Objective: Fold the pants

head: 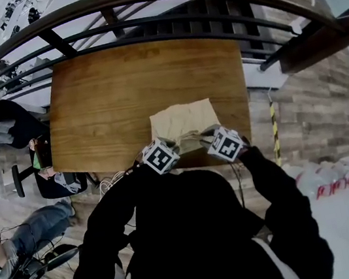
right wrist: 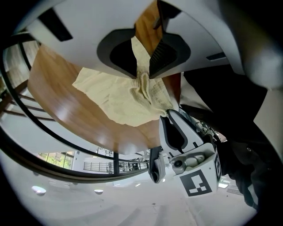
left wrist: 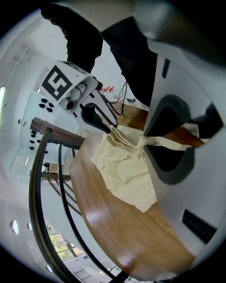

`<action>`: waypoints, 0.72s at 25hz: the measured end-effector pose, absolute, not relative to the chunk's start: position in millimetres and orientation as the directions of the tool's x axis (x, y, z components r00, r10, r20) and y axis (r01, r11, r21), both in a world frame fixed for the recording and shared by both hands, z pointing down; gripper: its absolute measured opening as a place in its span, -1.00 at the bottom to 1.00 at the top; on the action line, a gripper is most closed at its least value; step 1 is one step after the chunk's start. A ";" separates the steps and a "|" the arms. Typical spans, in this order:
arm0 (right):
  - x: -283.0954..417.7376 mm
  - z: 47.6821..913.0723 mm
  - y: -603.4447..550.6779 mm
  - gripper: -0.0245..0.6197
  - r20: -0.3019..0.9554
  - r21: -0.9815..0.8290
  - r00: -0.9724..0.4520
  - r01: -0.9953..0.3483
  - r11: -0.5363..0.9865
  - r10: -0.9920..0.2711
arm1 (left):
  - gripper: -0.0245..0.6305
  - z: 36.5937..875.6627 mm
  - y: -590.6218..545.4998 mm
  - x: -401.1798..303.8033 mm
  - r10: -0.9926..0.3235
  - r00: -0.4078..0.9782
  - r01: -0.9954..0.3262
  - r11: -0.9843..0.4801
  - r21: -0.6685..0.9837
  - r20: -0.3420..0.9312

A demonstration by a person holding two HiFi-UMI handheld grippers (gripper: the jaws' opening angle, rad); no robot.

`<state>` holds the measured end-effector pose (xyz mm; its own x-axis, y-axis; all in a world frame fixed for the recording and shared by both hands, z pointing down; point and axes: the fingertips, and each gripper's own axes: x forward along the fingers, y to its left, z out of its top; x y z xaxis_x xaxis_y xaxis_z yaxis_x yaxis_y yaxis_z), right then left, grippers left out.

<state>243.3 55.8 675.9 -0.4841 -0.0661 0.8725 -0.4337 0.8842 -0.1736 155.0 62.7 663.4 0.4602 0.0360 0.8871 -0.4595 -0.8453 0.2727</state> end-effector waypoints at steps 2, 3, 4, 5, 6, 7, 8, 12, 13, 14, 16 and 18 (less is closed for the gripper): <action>243.0 674.5 62.2 -0.64 0.871 -0.204 -0.489 -0.423 0.883 -0.033 | -0.75 664.6 68.2 155.4 0.059 0.463 -0.451 -0.843 0.293 0.884; 242.8 672.7 64.9 -0.58 0.869 -0.220 -0.494 -0.417 0.882 -0.017 | -0.73 664.8 70.0 154.9 0.065 0.463 -0.449 -0.843 0.297 0.884; 242.4 670.1 66.9 -0.54 0.866 -0.235 -0.500 -0.413 0.880 -0.004 | -0.72 664.5 71.6 154.1 0.071 0.461 -0.448 -0.842 0.301 0.884; 242.2 667.0 68.0 -0.52 0.863 -0.246 -0.506 -0.411 0.878 0.005 | -0.70 663.6 73.3 153.6 0.076 0.462 -0.447 -0.841 0.306 0.883; 242.3 664.0 68.6 -0.52 0.860 -0.252 -0.510 -0.412 0.876 0.008 | -0.70 662.0 75.0 153.6 0.082 0.466 -0.445 -0.839 0.314 0.881; 243.1 661.4 68.8 -0.52 0.859 -0.256 -0.512 -0.414 0.873 0.010 | -0.70 659.9 76.6 153.9 0.086 0.472 -0.442 -0.838 0.320 0.878; 244.6 659.2 68.8 -0.52 0.858 -0.260 -0.513 -0.417 0.871 0.011 | -0.69 657.5 77.9 154.4 0.089 0.476 -0.438 -0.839 0.324 0.875; 249.5 650.0 66.7 -0.52 0.859 -0.263 -0.512 -0.416 0.870 0.015 | -0.66 648.6 77.3 155.0 0.084 0.492 -0.436 -0.838 0.328 0.867; 249.6 648.0 66.1 -0.52 0.859 -0.256 -0.511 -0.417 0.872 0.008 | -0.66 646.2 76.3 154.8 0.076 0.498 -0.441 -0.835 0.328 0.864; 249.3 646.0 65.8 -0.52 0.858 -0.250 -0.514 -0.418 0.873 0.000 | -0.66 643.3 75.2 154.8 0.068 0.506 -0.447 -0.832 0.329 0.860; 246.7 640.1 64.0 -0.52 0.844 -0.247 -0.536 -0.426 0.870 -0.023 | -0.66 637.1 71.1 155.3 0.043 0.522 -0.461 -0.826 0.324 0.852; 244.1 630.7 55.9 -0.52 0.824 -0.236 -0.562 -0.455 0.859 -0.072 | -0.66 631.6 65.0 155.0 0.014 0.535 -0.477 -0.820 0.316 0.845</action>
